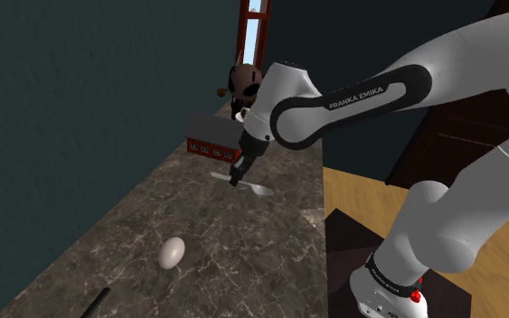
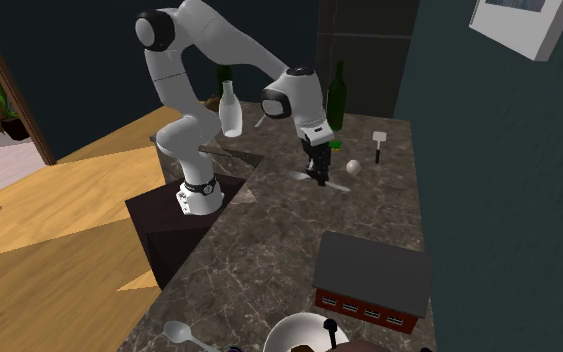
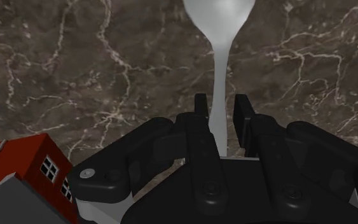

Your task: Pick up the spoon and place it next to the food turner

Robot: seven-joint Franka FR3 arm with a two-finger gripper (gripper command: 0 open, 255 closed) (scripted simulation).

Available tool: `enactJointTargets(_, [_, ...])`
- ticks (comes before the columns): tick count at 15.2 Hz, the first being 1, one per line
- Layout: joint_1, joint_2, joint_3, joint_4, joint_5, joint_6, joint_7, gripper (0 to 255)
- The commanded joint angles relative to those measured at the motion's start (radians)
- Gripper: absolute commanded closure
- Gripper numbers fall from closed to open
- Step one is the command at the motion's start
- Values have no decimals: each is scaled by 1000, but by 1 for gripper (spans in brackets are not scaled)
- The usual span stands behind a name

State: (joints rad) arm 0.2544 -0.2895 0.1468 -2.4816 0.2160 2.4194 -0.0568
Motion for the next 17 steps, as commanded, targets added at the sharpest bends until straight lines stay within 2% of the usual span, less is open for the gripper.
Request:
enactJointTargets(1, [17, 13, 41, 21, -7, 1, 65, 255])
enactJointTargets(9, [61, 171, 181, 186, -95, 14, 311, 255])
enactJointTargets(17, [130, 380, 270, 423, -266, -22, 575, 255])
